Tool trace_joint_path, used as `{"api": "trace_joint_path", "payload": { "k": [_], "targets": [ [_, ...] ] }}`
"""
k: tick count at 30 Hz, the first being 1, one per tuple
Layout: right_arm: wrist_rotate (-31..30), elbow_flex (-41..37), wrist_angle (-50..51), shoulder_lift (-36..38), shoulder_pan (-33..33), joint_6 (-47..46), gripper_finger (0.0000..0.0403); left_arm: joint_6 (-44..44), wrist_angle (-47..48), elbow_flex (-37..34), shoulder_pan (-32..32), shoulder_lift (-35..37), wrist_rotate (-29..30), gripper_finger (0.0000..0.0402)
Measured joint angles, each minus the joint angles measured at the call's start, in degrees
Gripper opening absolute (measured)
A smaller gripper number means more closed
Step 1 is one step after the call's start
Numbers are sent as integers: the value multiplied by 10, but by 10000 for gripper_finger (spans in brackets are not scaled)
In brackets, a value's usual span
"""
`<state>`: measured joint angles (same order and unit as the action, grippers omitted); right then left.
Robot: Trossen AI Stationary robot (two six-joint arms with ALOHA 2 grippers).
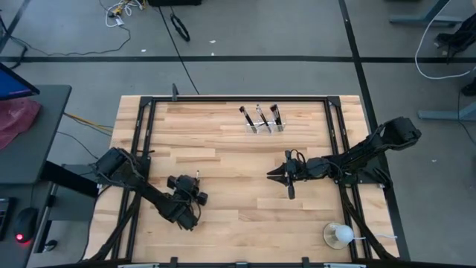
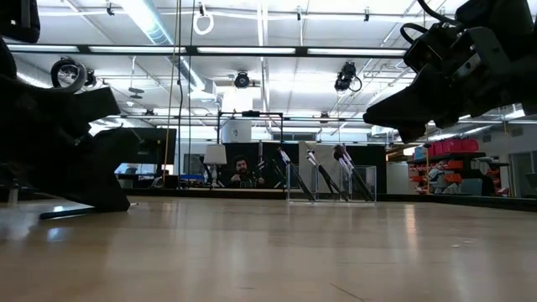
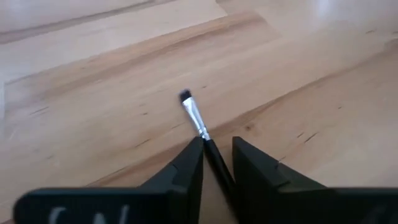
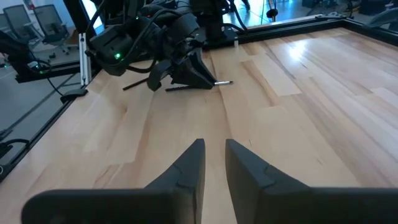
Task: Put items in baskets/containers
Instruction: Put the black eyeshadow brush into the transparent organizer
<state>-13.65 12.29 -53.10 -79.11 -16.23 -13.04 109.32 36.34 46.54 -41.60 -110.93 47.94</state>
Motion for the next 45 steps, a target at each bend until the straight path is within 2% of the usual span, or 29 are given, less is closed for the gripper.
{"api": "trace_joint_path", "payload": {
  "k": [7, 17, 23, 26, 30, 34, 38, 41, 45],
  "targets": [
    [0, 0, 0, 0, 0, 0, 63, -6, -20, -1, -20, -32, 61, 18],
    [0, 0, 1, 0, 0, 0, 63, -18, -32, 28, -19, -34, 88, 17],
    [0, 0, 16, 0, 0, 0, 63, -110, -68, 77, 18, -34, 89, 16],
    [0, 0, 36, 0, 0, 0, 63, -218, -119, 98, 42, -34, 90, 16],
    [4, 0, 66, -1, 0, 0, 63, -404, -239, 125, 79, -33, 84, 16],
    [22, 0, 74, -18, 0, -9, 67, -609, -386, 139, 117, -33, 43, 16],
    [31, 0, 69, -55, 0, -24, 94, -794, -556, 140, 155, -32, -14, 16],
    [31, 0, 29, -99, -1, -7, 125, -884, -669, 140, 179, -32, -67, 16],
    [30, 0, -98, -168, -16, 52, 165, -950, -761, 140, 196, -32, -122, 16]
  ]
}}
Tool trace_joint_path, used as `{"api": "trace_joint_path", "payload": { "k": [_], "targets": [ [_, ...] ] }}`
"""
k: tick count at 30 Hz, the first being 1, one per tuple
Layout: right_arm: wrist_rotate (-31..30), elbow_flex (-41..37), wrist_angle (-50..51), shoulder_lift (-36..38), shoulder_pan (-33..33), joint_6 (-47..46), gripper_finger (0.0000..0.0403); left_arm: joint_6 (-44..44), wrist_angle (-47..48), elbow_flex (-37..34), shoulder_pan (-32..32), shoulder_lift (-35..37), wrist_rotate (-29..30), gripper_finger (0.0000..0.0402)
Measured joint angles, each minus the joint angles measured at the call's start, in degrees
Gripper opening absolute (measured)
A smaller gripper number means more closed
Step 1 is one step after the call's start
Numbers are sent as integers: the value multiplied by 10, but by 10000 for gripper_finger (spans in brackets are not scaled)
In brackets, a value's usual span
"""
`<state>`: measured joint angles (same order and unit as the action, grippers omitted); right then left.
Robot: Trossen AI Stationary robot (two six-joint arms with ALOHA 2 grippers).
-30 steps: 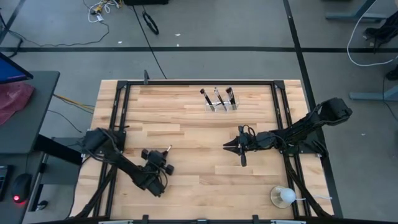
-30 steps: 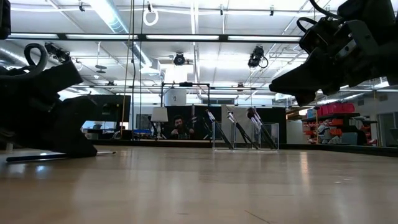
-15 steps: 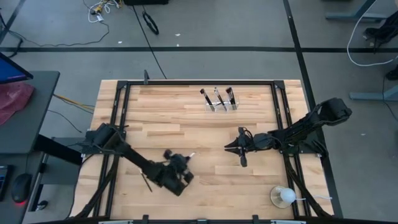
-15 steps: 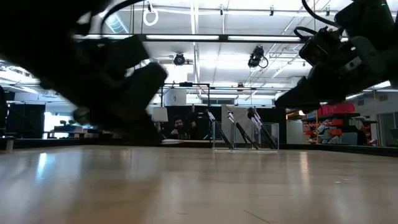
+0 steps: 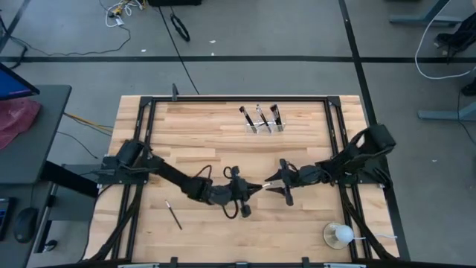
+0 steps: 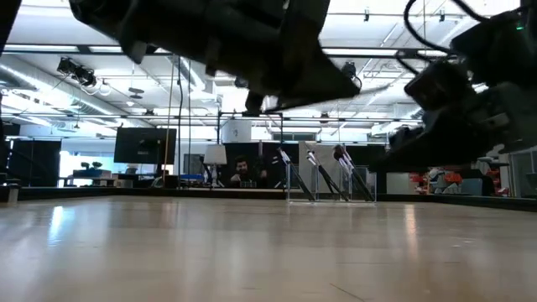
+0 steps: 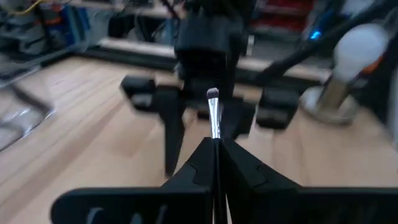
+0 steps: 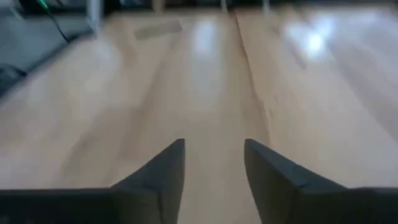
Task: Put items in baskets/containers
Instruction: Put the black eyeshadow brush into the transparent organizer
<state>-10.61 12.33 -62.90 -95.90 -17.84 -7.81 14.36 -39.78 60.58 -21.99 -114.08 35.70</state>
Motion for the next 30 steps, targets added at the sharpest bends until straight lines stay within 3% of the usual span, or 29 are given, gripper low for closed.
{"api": "trace_joint_path", "payload": {
  "k": [7, 21, 30],
  "targets": [
    [-23, 0, -216, -63, -38, 61, 189, -30, -57, 0, 3, 1, -26, 16],
    [-140, 0, -234, -6, -100, 82, 142, -30, -58, 0, 2, 1, -24, 20],
    [-128, 1, -231, 4, -100, 65, 115, -30, -58, 0, 3, 1, -22, 22]
  ]
}}
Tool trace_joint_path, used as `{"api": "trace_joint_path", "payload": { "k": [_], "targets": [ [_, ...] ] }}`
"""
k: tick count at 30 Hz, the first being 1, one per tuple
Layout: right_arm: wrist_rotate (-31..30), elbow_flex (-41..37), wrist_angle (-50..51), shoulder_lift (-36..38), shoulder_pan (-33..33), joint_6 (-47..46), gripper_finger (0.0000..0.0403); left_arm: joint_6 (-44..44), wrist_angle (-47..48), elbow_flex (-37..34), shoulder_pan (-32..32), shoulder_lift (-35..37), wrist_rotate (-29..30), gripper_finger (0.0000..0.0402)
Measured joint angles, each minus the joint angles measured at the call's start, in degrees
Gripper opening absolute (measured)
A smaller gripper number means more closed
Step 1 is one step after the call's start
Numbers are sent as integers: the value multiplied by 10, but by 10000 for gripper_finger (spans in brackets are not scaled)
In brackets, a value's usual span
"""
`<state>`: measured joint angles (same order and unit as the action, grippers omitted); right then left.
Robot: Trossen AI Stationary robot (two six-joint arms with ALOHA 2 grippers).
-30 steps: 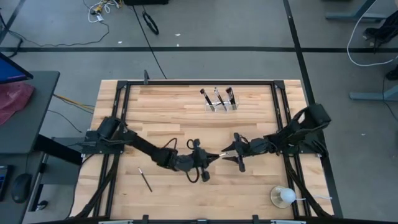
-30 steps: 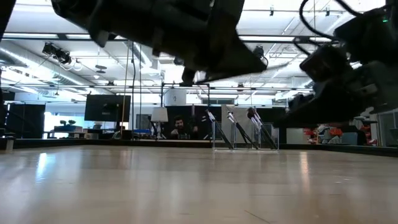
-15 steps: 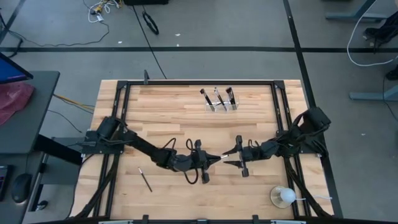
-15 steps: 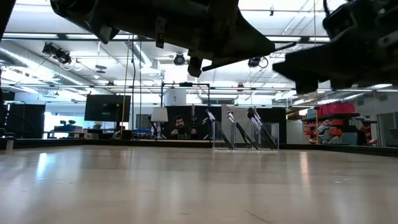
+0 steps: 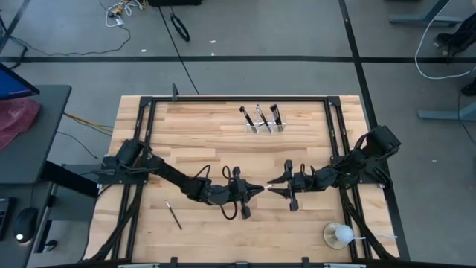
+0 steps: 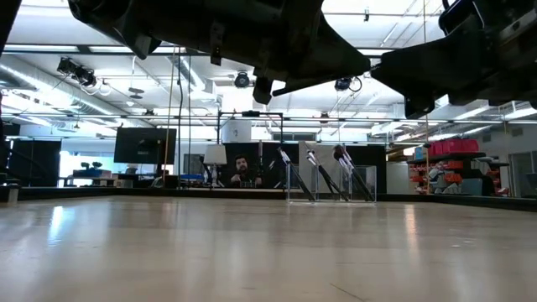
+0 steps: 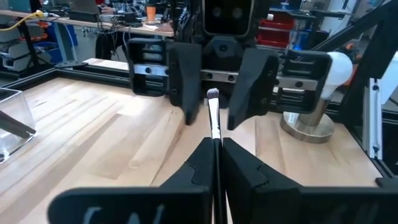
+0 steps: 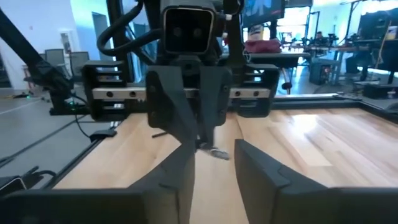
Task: Put items in baskets/containers
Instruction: Put the black eyeshadow brush into the transparent organizer
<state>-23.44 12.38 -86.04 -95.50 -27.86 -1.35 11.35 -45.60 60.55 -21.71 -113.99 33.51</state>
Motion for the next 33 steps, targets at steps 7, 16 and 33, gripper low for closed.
{"api": "trace_joint_path", "payload": {
  "k": [7, 16, 33],
  "targets": [
    [4, 0, 1, 0, 0, -1, 46, 0, 0, 0, 0, 0, 7, 24],
    [4, 0, 1, 0, 0, -6, 14, 4, 1, 0, 3, 0, 8, 57],
    [-162, 7, 359, 232, 2, -77, 1, 38, 126, 0, -11, 1, 85, 236]
  ]
}}
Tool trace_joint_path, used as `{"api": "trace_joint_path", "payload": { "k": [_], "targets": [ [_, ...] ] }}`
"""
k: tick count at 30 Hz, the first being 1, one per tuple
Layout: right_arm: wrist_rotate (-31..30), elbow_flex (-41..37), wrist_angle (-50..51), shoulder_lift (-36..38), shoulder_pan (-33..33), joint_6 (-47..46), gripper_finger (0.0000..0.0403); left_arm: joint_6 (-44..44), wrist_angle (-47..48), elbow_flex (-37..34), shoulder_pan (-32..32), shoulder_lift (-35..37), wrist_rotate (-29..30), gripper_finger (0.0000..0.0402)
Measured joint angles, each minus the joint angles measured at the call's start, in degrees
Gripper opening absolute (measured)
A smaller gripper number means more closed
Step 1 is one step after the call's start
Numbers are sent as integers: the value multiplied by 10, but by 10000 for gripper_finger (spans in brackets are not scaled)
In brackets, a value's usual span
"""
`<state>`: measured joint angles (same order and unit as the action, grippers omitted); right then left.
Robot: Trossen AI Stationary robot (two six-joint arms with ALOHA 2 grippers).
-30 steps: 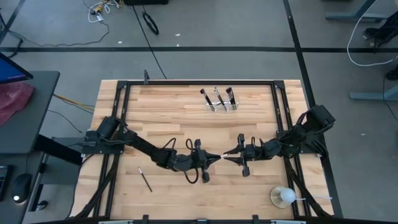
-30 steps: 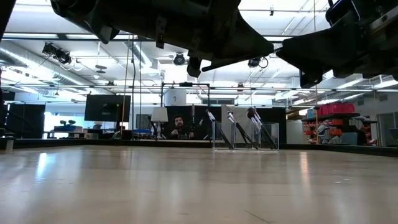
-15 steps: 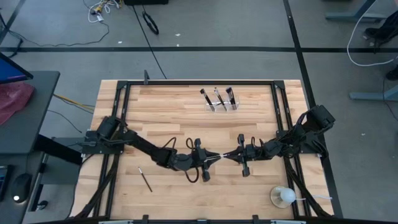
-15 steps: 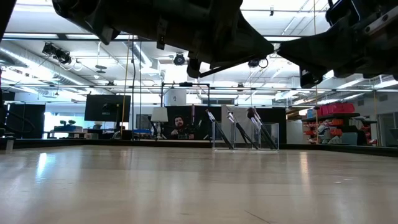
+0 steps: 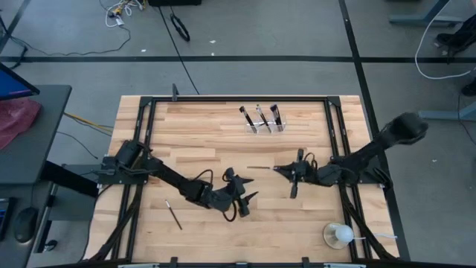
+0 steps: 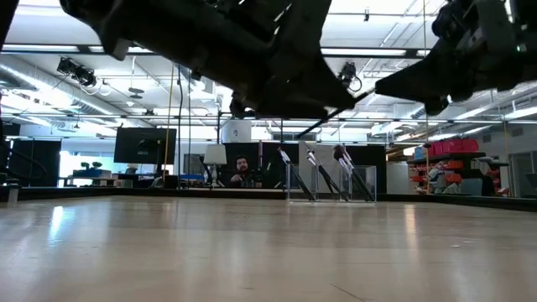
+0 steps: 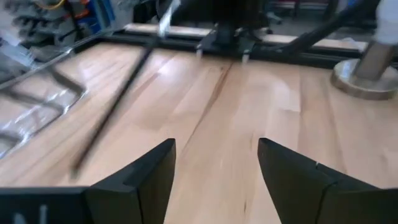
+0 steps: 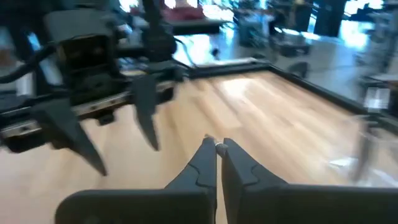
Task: Put items in baskets/containers
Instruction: Put the black eyeshadow brush into the transparent organizer
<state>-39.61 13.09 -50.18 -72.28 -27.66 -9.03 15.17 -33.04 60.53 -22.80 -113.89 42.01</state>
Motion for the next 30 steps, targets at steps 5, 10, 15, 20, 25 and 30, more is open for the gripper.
{"api": "trace_joint_path", "payload": {
  "k": [5, 10, 15, 20, 25, 30],
  "targets": [
    [-46, 123, 448, 160, 29, -67, 0, 36, 23, 0, -2, 0, 19, 236],
    [-29, 304, 811, 180, 109, -118, 0, 48, 24, 0, 6, 0, 17, 229],
    [15, 417, 948, 145, 231, -69, 0, 68, 24, 0, 14, 0, 17, 223],
    [147, 460, 957, 97, 376, 32, 0, 67, 25, 0, 15, 0, 17, 222],
    [236, 466, 951, 37, 491, 108, 0, 67, 24, 0, 14, 0, 17, 222],
    [321, 466, 933, -17, 560, 148, 0, 67, 25, 0, 14, 0, 17, 222]
  ]
}}
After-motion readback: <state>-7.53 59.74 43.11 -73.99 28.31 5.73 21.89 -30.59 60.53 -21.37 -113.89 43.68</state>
